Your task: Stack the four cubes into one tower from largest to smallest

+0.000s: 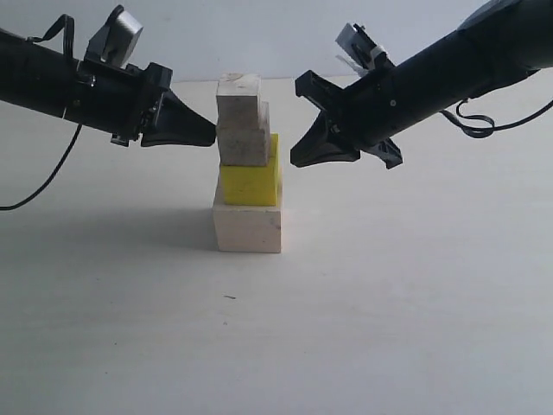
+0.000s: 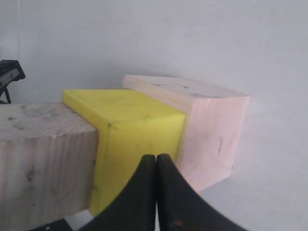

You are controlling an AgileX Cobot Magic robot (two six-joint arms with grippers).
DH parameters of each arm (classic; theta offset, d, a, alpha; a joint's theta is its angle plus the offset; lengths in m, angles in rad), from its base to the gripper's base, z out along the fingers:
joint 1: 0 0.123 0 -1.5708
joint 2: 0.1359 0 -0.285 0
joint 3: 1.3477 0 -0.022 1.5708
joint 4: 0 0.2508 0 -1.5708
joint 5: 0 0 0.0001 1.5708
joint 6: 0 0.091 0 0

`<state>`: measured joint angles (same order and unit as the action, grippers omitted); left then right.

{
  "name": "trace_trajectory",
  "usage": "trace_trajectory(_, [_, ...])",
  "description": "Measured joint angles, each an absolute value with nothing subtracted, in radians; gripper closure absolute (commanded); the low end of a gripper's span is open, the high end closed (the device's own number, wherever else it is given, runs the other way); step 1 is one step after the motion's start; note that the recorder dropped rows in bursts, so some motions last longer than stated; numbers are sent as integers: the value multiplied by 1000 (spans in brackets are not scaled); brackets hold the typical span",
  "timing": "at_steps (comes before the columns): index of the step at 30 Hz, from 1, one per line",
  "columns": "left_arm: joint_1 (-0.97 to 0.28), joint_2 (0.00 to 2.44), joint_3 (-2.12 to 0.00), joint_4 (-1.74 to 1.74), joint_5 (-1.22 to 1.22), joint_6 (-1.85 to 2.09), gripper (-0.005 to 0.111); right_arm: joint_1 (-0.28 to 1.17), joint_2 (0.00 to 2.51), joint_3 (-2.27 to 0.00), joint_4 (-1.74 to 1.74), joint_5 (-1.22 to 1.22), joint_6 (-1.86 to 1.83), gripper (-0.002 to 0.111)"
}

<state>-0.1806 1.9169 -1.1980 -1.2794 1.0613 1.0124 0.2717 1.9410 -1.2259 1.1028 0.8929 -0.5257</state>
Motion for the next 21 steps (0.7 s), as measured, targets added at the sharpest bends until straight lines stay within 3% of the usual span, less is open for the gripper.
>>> trace_trajectory(21, [-178, 1970, -1196, -1261, 1051, 1011, 107, 299, 1948, -1226, 1167, 971, -565, 108])
